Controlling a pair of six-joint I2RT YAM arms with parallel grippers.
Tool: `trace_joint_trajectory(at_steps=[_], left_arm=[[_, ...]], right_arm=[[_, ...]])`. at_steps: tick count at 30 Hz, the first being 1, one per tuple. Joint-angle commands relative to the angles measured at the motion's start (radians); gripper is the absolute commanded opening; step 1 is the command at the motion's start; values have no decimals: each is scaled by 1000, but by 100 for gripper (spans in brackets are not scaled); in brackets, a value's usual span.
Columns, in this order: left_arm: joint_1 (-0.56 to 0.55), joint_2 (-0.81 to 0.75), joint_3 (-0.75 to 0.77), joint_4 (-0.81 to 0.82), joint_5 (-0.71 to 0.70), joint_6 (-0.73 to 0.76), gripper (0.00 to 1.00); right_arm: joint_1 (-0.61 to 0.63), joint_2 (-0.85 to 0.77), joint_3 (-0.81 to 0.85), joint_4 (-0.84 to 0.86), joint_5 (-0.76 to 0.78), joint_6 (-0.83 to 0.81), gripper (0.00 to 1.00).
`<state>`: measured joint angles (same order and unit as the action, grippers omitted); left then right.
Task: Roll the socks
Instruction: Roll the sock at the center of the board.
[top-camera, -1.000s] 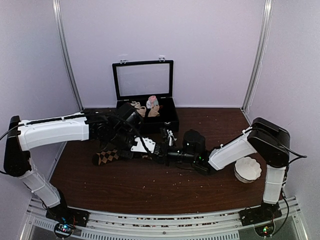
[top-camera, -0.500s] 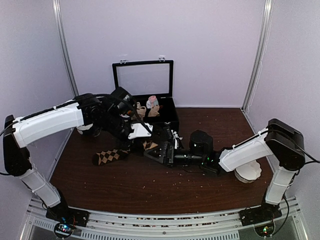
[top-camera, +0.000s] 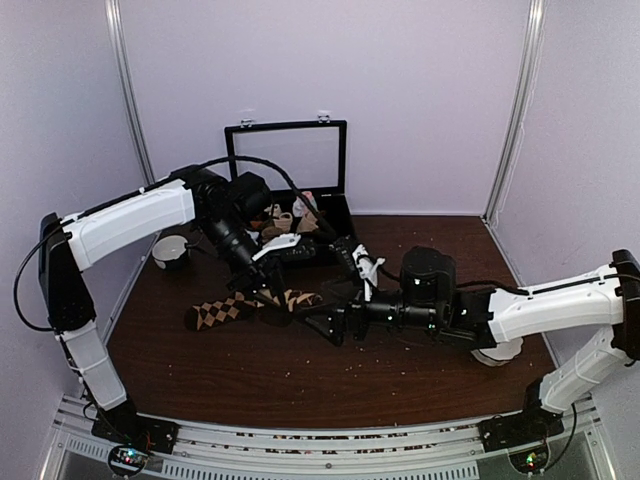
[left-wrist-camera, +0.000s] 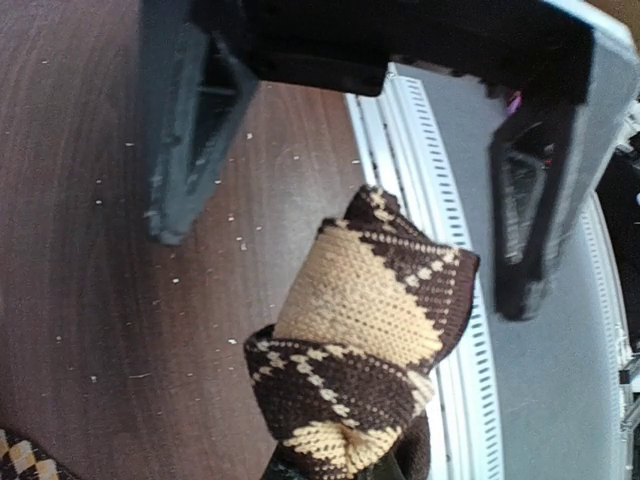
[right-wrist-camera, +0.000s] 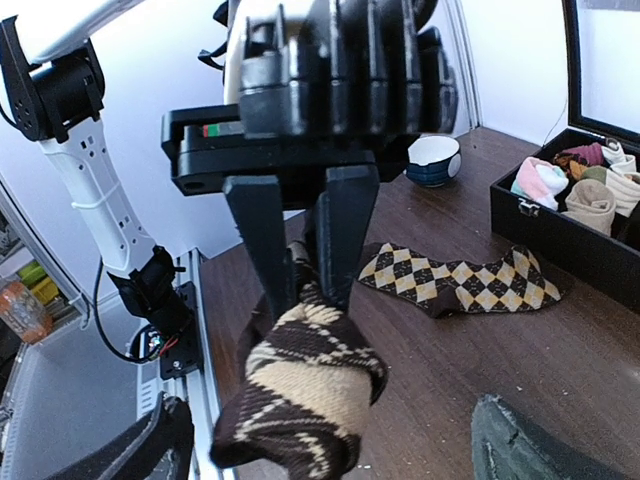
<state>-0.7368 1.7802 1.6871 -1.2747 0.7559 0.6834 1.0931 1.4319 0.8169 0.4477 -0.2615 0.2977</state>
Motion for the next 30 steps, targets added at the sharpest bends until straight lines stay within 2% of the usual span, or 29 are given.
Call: trace_joint_trajectory(at_steps=[1,7,9,12,15,20,23,25,30], left_arm=[[-1,11,49,-64,86,16,0],[-1,21,63,-88,108,24,0],[-2,30,66,-103,112,33,0],[-1,34,64,-110,103,43,0],[-1,29,62,-109,86,46,0],[-6,8,57,-86,45,31,0],[-27,-27,29,-6,-15,-26,2],[-50,-51,3,61,-83,-66,17],[-107,-109,-85,181,-255,-78,39]], right_arm=[[-3,31,82,-134,-22,-109,94],[-4,87,119,-107,-37,-82,81],[-6,108,128,-75,-69,-65,67],[-20,144,141,-34,-127,-18,36],[-37,161,122,44,-151,55,19],[-41,165,116,63,-79,133,11],[-41,185,145,47,-55,216,9],[-43,197,140,81,-39,286,9],[-63,254,88,307,-90,507,9]])
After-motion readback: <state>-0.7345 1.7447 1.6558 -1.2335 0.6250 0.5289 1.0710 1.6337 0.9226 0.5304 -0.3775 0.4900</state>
